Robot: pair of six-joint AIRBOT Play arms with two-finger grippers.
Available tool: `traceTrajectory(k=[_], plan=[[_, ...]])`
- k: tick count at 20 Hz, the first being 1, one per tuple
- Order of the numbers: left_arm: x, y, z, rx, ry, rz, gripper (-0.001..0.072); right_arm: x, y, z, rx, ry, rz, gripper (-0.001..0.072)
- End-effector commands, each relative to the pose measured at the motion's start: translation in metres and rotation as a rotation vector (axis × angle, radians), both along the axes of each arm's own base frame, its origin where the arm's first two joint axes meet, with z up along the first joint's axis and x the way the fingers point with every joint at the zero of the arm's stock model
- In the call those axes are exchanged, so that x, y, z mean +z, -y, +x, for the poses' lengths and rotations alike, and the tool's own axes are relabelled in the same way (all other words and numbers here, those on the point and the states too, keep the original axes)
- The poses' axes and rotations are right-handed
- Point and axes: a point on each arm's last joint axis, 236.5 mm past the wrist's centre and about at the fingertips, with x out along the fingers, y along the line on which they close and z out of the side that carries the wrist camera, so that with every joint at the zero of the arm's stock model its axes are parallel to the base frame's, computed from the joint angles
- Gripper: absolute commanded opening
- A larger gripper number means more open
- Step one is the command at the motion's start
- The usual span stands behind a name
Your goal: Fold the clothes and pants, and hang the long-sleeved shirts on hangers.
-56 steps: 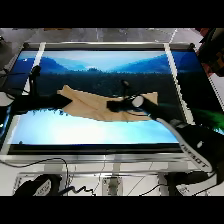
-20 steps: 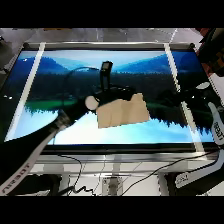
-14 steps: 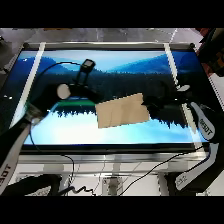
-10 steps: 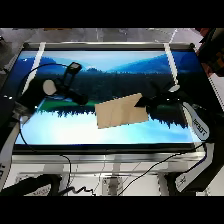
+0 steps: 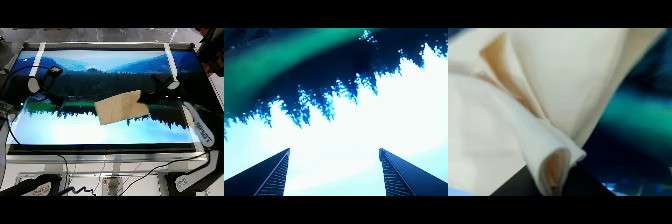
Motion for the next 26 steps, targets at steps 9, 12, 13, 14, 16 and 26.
traceTrajectory(k=[9, 12, 13, 14, 16, 26], plan=[[-0.003, -0.021, -0.013, 0.023, -0.057, 0.058, 0.0253, 0.112, 0.355, -0.163, -0.964, -0.225, -0.406, 0.0013], [-0.003, -0.021, -0.013, 0.023, -0.057, 0.057, 0.0253, 0.1, 0.387, -0.251, -1.063, -0.453, -0.422, 0.0013], [-0.003, -0.021, -0.013, 0.023, -0.057, 0.057, 0.0252, 0.095, 0.389, -0.273, -1.078, -0.512, -0.408, 0.0013], [-0.003, -0.021, -0.013, 0.023, -0.057, 0.057, 0.0253, 0.09, 0.39, -0.292, -1.106, -0.569, -0.384, 0.0013], [-0.003, -0.021, -0.013, 0.023, -0.057, 0.057, 0.0253, 0.08, 0.386, -0.323, -1.154, -0.662, -0.324, 0.0015], [-0.004, -0.021, -0.013, 0.023, -0.059, 0.057, 0.0253, 0.076, 0.362, -0.223, -0.966, -0.387, -0.314, 0.0349]])
